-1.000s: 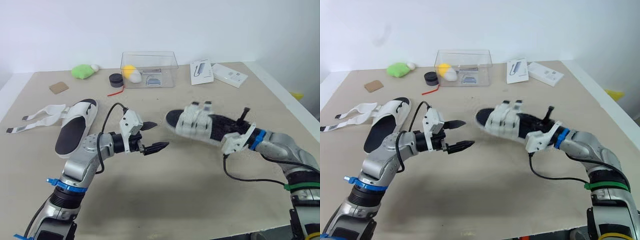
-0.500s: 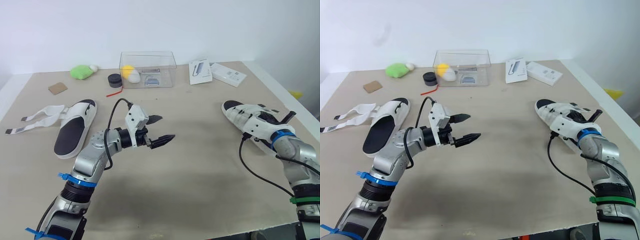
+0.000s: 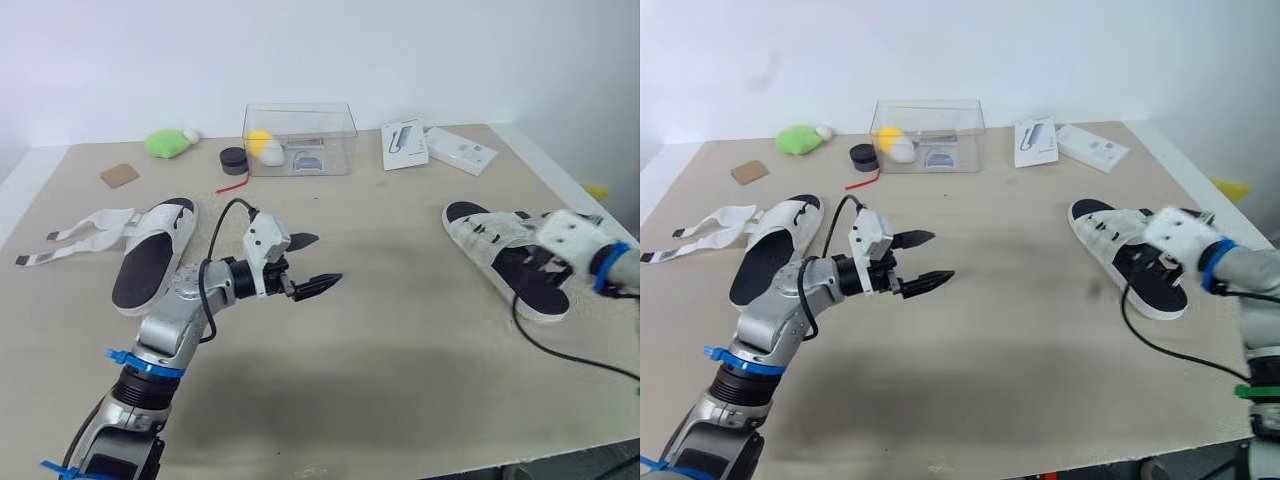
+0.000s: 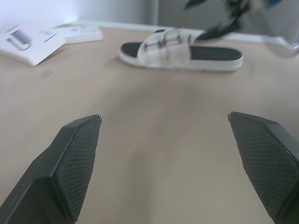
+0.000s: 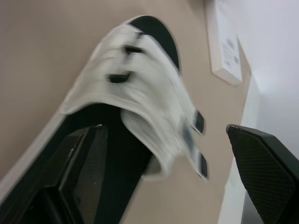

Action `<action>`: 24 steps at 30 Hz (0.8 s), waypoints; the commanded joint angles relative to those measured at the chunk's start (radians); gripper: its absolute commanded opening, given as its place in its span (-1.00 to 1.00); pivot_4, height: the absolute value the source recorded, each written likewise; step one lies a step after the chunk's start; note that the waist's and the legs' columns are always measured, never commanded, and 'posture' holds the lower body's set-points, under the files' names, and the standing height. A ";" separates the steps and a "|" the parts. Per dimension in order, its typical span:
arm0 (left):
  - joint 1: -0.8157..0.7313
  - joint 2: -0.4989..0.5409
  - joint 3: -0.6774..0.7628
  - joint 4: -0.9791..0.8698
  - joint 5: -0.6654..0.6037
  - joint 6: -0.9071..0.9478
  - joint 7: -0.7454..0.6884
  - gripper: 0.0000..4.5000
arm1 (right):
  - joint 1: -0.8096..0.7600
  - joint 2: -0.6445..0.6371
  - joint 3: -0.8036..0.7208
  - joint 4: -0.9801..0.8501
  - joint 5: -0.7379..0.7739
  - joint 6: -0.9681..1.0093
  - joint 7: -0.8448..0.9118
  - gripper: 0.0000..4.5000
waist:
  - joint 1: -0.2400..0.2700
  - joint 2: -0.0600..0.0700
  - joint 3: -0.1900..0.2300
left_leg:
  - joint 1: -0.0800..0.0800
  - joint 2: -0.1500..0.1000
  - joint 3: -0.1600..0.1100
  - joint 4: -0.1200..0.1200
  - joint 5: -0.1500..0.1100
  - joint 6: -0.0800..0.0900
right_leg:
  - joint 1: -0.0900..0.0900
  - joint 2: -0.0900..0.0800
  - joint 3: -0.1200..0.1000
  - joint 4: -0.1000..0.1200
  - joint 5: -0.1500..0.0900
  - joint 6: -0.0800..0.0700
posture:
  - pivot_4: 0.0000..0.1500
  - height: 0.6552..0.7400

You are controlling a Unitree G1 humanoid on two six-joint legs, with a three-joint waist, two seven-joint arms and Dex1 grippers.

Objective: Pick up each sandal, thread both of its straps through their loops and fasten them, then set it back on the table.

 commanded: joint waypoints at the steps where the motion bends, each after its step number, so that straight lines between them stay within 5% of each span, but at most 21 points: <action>1: 0.020 0.071 0.086 -0.057 0.010 -0.005 0.030 1.00 | -0.044 -0.070 -0.082 -0.143 0.306 0.346 0.256 0.99 | -0.001 0.000 0.000 | 0.000 0.002 0.000 0.000 0.000 0.000 | 0.000 0.001 0.000 0.000 0.000 0.000 | 1.00 1.00; 4: 0.027 0.116 0.132 -0.072 0.037 0.001 0.087 1.00 | -0.104 -0.062 -0.086 -0.257 0.500 0.585 0.313 0.99 | 0.002 0.000 0.000 | 0.001 0.006 -0.002 0.001 0.000 0.000 | 0.001 0.005 -0.002 0.000 -0.001 0.001 | 1.00 1.00; 10: 0.094 0.248 0.218 -0.088 0.240 -0.002 0.280 1.00 | -0.283 0.186 -0.020 -0.409 0.693 0.756 0.169 0.99 | -0.002 -0.002 0.001 | 0.002 0.008 -0.003 0.003 0.000 0.000 | 0.000 0.010 -0.001 0.001 0.002 -0.002 | 1.00 1.00; 16: 0.136 0.295 0.329 -0.064 0.359 -0.003 0.443 1.00 | -0.331 0.342 0.073 -0.470 0.728 0.746 0.112 0.99 | 0.013 -0.003 0.002 | -0.005 0.009 -0.004 0.003 0.000 -0.001 | -0.005 0.007 -0.003 0.002 0.001 -0.003 | 1.00 1.00; 24: 0.193 0.339 0.294 -0.019 0.461 -0.036 0.461 1.00 | -0.338 0.356 0.132 -0.472 0.701 0.692 0.119 0.99 | 0.028 -0.003 0.002 | -0.020 0.001 -0.002 0.006 -0.002 0.000 | -0.018 -0.003 -0.006 0.004 0.004 -0.003 | 1.00 1.00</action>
